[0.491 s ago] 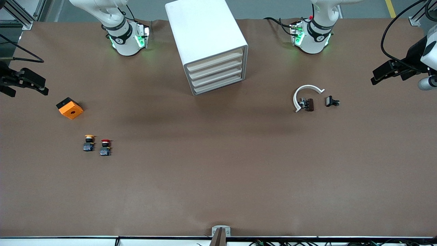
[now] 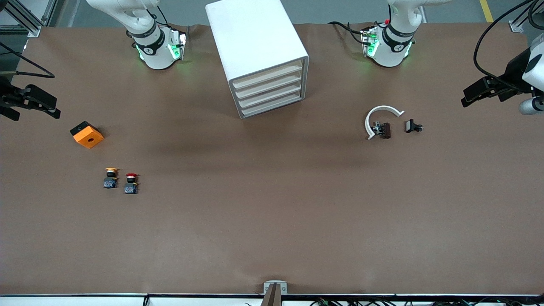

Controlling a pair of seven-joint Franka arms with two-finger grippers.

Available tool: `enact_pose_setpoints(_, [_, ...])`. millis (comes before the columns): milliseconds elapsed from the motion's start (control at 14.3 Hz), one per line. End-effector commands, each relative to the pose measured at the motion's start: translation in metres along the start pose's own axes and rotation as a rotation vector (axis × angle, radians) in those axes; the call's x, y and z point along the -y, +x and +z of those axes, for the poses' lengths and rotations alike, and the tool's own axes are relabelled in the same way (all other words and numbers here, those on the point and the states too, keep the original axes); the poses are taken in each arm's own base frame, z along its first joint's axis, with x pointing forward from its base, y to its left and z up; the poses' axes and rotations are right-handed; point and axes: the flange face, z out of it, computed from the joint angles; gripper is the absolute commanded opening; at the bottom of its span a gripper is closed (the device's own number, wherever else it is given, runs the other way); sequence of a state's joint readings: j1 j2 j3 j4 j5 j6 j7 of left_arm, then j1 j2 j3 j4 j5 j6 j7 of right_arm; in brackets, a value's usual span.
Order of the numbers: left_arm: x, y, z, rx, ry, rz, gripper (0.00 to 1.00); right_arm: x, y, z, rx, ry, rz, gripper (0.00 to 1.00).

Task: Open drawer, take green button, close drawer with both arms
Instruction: 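Move the left gripper from rest toward the white cabinet, then reach the left gripper to the cabinet's lowest drawer front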

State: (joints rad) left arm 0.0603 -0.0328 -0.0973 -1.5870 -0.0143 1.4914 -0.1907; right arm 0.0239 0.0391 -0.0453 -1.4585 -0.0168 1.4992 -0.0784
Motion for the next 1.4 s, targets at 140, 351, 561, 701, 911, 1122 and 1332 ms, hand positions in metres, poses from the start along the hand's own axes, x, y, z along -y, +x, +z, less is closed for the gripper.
enact_pose_setpoints(140, [0.002,0.027,0.018,0.034,0.017,-0.001,1.0,0.0,0.004,-0.004,-0.002,0.004,-0.005,1.0])
enact_pose_setpoints(351, [-0.01,0.047,0.058,0.098,0.023,-0.007,1.0,-0.001,0.004,-0.004,-0.002,0.004,-0.003,1.0])
enact_pose_setpoints(561, [-0.049,0.058,0.097,0.149,0.047,-0.102,1.0,0.001,0.004,-0.004,-0.002,0.004,-0.006,1.0])
enact_pose_setpoints(701, [-0.07,0.062,0.125,0.189,0.07,-0.185,1.0,0.001,0.004,-0.005,-0.003,0.004,-0.006,1.0])
enact_pose_setpoints(911, [-0.091,0.071,0.166,0.237,0.075,-0.227,1.0,0.001,0.004,-0.004,-0.002,0.004,-0.006,1.0])
enact_pose_setpoints(1122, [-0.111,0.078,0.205,0.291,0.054,-0.308,1.0,0.002,0.004,-0.004,-0.002,0.004,-0.008,1.0])
enact_pose_setpoints(1332, [-0.13,0.083,0.242,0.351,0.016,-0.408,1.0,0.001,0.004,-0.004,-0.003,0.004,-0.006,1.0])
